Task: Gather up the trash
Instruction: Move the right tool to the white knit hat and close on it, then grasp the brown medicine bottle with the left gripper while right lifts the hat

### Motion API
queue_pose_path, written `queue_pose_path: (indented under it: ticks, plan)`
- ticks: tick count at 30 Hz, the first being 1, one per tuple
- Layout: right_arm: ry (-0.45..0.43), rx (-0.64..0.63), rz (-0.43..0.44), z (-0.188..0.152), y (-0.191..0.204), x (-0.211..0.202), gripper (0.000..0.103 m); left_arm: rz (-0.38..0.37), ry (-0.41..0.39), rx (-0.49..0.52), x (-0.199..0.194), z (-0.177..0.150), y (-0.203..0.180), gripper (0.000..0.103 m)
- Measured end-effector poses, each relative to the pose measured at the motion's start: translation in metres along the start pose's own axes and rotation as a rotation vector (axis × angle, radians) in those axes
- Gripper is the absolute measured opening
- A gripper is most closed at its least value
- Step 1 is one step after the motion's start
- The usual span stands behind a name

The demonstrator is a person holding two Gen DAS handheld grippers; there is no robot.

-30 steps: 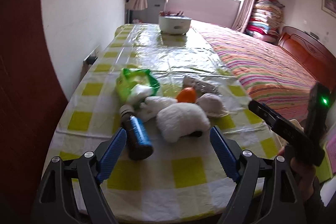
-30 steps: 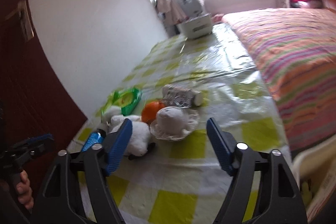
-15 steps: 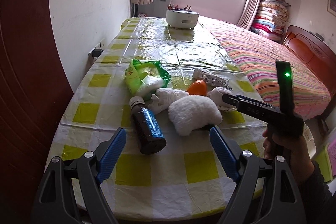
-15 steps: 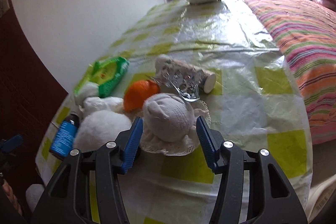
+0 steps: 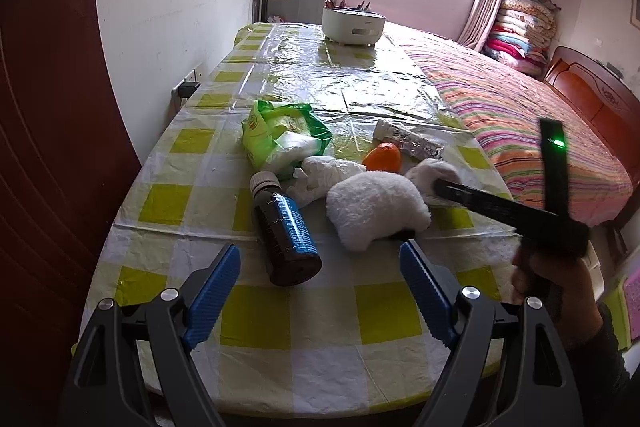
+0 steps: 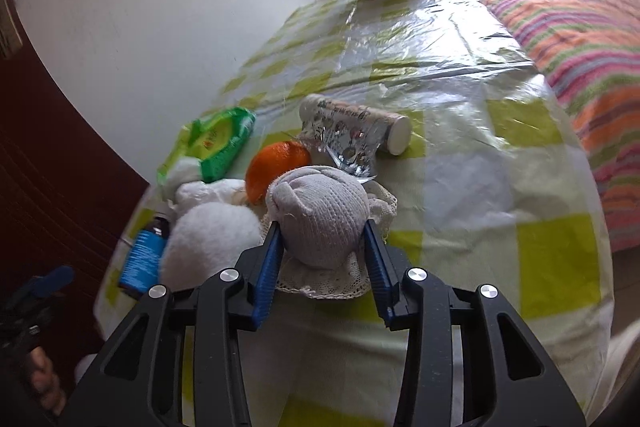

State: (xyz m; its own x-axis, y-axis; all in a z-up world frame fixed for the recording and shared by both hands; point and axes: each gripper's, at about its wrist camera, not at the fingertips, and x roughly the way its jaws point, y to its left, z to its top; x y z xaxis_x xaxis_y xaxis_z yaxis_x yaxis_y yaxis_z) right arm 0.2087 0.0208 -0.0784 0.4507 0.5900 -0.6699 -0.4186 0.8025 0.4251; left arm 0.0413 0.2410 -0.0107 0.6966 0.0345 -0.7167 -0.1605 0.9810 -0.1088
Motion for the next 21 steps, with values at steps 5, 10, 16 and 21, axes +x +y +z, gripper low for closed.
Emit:
queue_pose_path:
  ticks: [5,10,16,21]
  plan:
    - [-0.092,0.080,0.056,-0.007,-0.017,-0.038,0.039,0.004,0.029,-0.011,0.009,0.004,0.000,0.079]
    - [-0.160,0.094,0.060,-0.005,-0.025,-0.059,0.039,0.063,0.070,-0.012,0.026,0.012,-0.003,0.079]
    - [-0.200,0.100,0.076,-0.004,-0.028,-0.071,0.039,0.140,0.125,-0.027,0.050,0.025,0.003,0.079]
    - [-0.226,0.098,0.097,-0.006,-0.026,-0.078,0.039,0.139,0.215,-0.052,0.074,0.035,0.011,0.079]
